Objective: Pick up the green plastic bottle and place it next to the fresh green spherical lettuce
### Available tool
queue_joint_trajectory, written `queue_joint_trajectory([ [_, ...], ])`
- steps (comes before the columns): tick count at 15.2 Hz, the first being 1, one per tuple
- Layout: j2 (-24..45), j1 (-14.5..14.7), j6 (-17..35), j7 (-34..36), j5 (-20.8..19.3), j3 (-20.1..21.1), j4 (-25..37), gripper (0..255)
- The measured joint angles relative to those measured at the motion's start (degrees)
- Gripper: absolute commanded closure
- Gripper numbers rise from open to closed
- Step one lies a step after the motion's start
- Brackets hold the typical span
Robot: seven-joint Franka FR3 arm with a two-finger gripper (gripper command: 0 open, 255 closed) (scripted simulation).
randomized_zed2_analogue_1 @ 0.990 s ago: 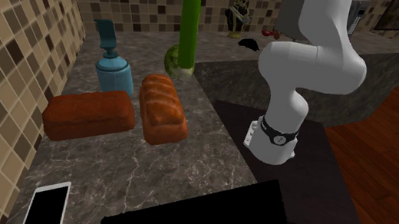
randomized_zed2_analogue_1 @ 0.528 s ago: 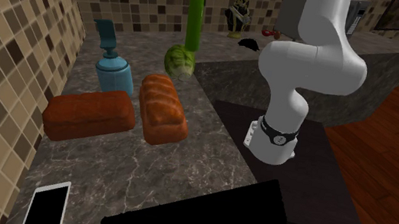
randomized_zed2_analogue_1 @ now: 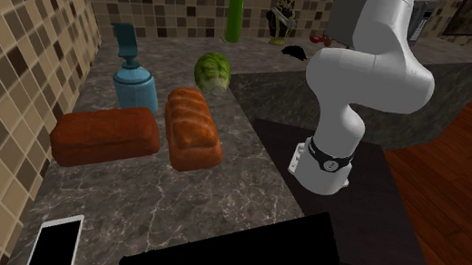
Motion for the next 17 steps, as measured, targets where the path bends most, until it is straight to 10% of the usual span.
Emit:
queue_joint_trajectory([
  [8,-5.0,-1.8,-4.4,-11.1,-8.6,-3.6,4.1,255],
  [17,-11.6,-3.8,-1.4,-9.6,-10.3,-4.7,-5.5,255],
])
